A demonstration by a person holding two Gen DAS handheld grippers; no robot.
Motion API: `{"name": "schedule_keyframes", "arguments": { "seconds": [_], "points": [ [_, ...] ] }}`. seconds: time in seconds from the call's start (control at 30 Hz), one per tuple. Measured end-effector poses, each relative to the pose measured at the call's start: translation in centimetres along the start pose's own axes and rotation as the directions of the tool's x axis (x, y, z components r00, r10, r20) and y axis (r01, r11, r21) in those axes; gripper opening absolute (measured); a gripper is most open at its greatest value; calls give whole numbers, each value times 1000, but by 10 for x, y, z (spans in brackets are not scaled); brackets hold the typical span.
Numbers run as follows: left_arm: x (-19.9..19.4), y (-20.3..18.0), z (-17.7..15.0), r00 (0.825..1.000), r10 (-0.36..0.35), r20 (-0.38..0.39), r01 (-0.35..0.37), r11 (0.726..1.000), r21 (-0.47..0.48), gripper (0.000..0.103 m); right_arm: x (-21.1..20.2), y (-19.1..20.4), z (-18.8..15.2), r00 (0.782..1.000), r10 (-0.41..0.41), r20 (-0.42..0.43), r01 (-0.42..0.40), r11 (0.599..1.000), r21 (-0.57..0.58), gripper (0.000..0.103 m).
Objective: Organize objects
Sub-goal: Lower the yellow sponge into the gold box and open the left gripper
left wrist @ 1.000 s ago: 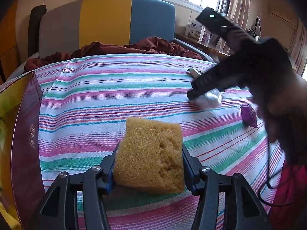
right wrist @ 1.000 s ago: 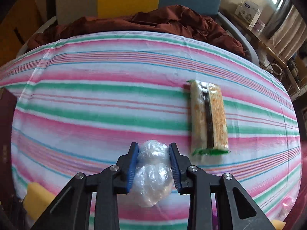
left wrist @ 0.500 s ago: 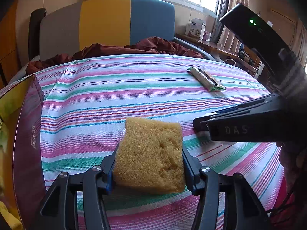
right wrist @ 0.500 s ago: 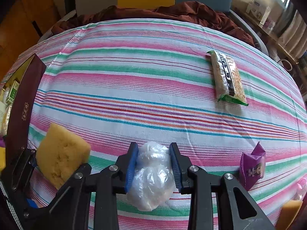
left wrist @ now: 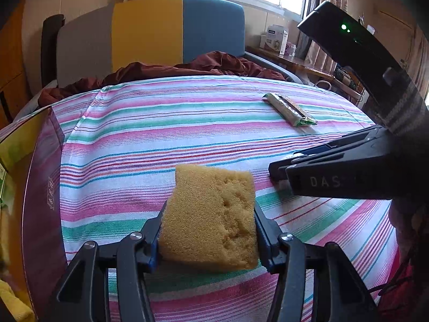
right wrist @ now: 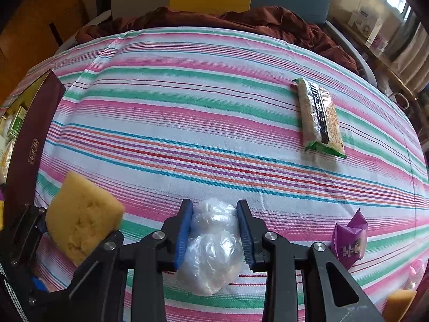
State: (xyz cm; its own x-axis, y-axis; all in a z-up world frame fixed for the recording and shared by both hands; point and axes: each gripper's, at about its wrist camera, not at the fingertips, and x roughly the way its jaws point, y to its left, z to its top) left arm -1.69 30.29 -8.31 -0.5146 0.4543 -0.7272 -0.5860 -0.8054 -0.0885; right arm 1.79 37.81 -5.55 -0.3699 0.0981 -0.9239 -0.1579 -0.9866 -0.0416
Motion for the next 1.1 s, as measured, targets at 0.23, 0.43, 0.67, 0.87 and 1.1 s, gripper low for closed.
{"name": "schedule_keyframes", "arguments": {
  "seconds": [0.23, 0.43, 0.67, 0.87, 1.1],
  "points": [
    [-24, -4, 1, 999, 14, 29, -15, 1000, 28, 55, 6, -4, 11, 1000, 10, 3, -10, 1000, 0, 34],
    [-79, -6, 12, 994, -6, 105, -3, 997, 82, 55, 9, -6, 16, 1000, 5, 9, -5, 1000, -10, 34],
    [-133, 30, 21, 984, 71, 163, -84, 994, 73, 55, 10, -5, 16, 1000, -9, 16, 9, 1000, -22, 34],
    [-154, 80, 24, 971, 170, 168, -172, 985, -4, 55, 13, -4, 15, 1000, -20, 22, 21, 999, -28, 34],
    [-162, 122, 19, 958, 245, 152, -241, 970, -42, 55, 12, 1, 13, 999, -40, 29, 42, 998, -39, 34]
  ]
}}
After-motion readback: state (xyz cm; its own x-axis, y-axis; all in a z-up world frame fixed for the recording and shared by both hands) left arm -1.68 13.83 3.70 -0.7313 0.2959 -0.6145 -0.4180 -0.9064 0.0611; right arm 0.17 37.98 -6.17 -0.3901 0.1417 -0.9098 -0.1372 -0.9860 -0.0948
